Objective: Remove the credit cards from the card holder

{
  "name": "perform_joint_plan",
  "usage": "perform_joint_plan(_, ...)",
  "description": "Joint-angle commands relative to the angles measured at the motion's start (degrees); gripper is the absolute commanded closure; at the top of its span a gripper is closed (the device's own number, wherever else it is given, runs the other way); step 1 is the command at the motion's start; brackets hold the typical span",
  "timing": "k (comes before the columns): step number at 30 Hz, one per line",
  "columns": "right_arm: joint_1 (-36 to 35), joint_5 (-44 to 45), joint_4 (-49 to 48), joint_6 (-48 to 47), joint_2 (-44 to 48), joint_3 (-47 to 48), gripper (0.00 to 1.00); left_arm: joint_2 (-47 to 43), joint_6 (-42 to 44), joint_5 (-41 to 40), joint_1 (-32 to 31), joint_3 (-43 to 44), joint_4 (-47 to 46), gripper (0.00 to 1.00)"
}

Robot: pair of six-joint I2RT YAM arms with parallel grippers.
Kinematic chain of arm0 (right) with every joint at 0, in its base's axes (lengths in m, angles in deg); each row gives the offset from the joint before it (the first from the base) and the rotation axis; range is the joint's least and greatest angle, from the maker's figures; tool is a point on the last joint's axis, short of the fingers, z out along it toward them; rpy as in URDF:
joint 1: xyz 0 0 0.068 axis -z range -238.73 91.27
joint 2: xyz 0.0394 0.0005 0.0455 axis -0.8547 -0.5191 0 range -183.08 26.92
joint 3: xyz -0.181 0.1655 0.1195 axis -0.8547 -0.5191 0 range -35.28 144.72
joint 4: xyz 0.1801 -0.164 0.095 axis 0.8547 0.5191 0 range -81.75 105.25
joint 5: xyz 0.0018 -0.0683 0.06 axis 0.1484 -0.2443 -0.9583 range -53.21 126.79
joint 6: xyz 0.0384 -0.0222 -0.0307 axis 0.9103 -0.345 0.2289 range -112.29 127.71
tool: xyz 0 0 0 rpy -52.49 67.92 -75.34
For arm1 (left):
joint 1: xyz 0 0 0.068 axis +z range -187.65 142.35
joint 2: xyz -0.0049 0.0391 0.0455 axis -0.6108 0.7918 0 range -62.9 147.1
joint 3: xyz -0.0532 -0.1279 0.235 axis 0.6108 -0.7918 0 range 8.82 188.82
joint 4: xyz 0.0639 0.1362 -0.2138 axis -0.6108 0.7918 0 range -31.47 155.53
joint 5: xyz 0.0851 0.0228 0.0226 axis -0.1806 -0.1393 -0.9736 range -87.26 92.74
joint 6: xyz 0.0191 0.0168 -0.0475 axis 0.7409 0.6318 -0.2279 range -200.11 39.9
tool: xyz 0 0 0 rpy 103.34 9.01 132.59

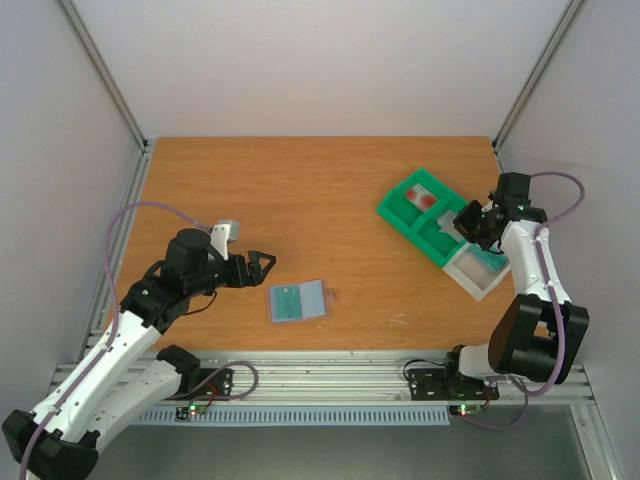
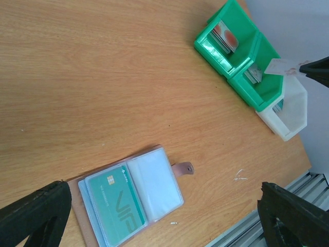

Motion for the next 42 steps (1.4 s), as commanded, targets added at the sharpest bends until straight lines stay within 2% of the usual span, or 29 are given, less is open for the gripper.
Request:
perform_joint_plan(1, 0.42, 3.45, -2.98, -2.34, -2.71, 1.96, 0.99, 0.11, 0.86, 0.12, 0.13, 1.37, -0.57, 0.01)
perform_joint_plan(19, 2.88, -4.05, -15.57, -2.35, -14.83, 3.73, 0.99, 1.05, 1.00, -2.01, 0.13, 2.14, 1.43, 0.01)
perform_joint_plan(35, 3.14, -3.18, -13.75, -3.51, -22.55, 9.12, 0.97, 2.35, 0.64, -2.30, 0.13, 1.54, 0.18, 0.01)
perform_joint_plan(42, 3.25, -1.22, -13.00, -5.88, -24.28, 10.04, 0.93, 2.45, 0.32, -2.54, 0.13, 1.32, -0.91, 0.01)
